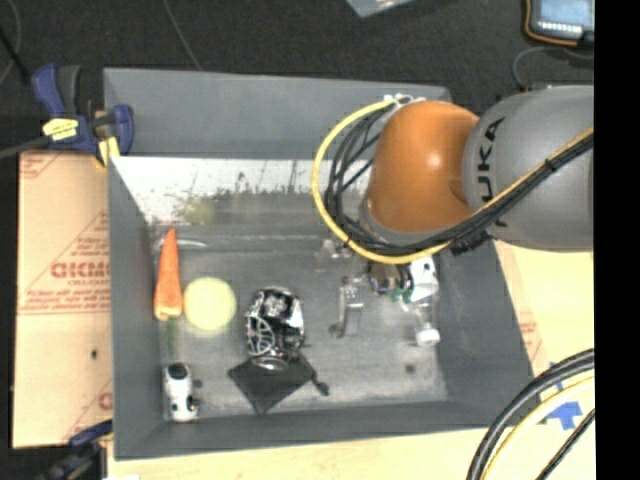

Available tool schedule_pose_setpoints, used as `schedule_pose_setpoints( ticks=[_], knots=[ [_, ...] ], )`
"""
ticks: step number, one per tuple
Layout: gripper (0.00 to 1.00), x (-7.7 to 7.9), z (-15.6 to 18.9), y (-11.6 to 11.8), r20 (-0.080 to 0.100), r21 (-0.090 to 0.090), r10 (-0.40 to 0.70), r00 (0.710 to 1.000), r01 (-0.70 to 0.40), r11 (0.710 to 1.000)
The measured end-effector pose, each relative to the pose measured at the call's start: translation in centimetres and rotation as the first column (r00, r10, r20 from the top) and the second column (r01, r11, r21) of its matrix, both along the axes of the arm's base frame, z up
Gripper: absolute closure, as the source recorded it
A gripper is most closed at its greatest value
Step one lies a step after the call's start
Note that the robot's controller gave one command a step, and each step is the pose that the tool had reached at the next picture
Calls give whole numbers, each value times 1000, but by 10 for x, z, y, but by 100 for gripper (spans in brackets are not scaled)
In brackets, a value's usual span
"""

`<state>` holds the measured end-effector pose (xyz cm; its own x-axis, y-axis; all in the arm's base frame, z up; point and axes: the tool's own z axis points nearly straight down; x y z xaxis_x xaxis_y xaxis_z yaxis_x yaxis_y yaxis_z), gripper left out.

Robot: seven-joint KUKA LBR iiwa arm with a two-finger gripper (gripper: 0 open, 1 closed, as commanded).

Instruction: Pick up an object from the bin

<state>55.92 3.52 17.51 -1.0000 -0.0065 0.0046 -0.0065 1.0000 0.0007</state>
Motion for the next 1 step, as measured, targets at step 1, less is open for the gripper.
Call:
schedule_pose_setpoints(
  ticks=[1],
  knots=[
    [0,2,4,0,8,1,0,1000,0,1000]
  ],
)
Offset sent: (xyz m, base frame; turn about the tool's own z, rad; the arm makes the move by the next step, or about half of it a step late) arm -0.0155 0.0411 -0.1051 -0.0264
